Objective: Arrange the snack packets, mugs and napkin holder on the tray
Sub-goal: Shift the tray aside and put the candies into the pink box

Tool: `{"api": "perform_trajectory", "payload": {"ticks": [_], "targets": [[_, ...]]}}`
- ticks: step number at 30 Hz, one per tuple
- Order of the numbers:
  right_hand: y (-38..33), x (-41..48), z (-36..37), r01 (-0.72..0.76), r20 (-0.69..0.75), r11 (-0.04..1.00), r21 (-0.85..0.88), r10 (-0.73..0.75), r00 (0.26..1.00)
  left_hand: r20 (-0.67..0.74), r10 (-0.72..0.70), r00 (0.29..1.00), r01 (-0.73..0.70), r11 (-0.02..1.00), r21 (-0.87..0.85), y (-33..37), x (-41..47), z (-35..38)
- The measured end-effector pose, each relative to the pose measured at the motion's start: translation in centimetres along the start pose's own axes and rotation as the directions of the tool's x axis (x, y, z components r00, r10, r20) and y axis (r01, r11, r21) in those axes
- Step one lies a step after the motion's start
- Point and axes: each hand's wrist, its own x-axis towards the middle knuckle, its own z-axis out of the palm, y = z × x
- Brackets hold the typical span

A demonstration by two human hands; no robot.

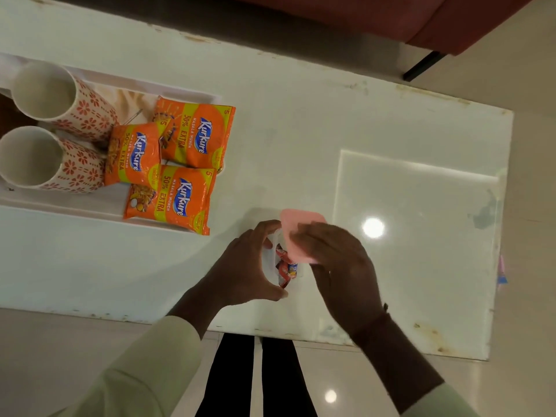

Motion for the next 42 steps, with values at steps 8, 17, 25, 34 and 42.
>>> {"api": "perform_trajectory", "payload": {"ticks": [8, 17, 25, 34, 42], "targets": [[-0.1, -4.3, 2.8, 0.097, 0.052, 0.993, -0.063, -0.094, 0.994, -0.007, 0.086, 0.996, -0.086, 0.996, -0.03, 0.1, 0.1, -0.1], [0.5, -4.1, 1.8, 0.059, 0.243, 0.998, -0.006, -0.056, 0.968, -0.045, 0.023, 0.999, -0.024, 0.999, -0.023, 0.3, -1.8, 0.5], [0.7, -4.4, 1.8, 0.015, 0.269, 0.997, 0.069, -0.033, 0.963, 0.021, -0.122, 0.992, 0.124, 0.985, -0.116, 1.8, -3.0, 0.0], [1.1, 0.2, 3.0, -0.74, 0.252, 0.369, 0.563, 0.776, 0.579, -0.39, -0.362, 0.847, 0.202, 0.897, -0.393, 4.4, 0.5, 1.7], [0.4, 0.4, 7.0, -0.742, 0.031, 0.58, 0.337, 0.781, 0.624, -0.469, -0.399, 0.788, 0.247, 0.902, -0.353, 4.0, 1.0, 2.9]]}}
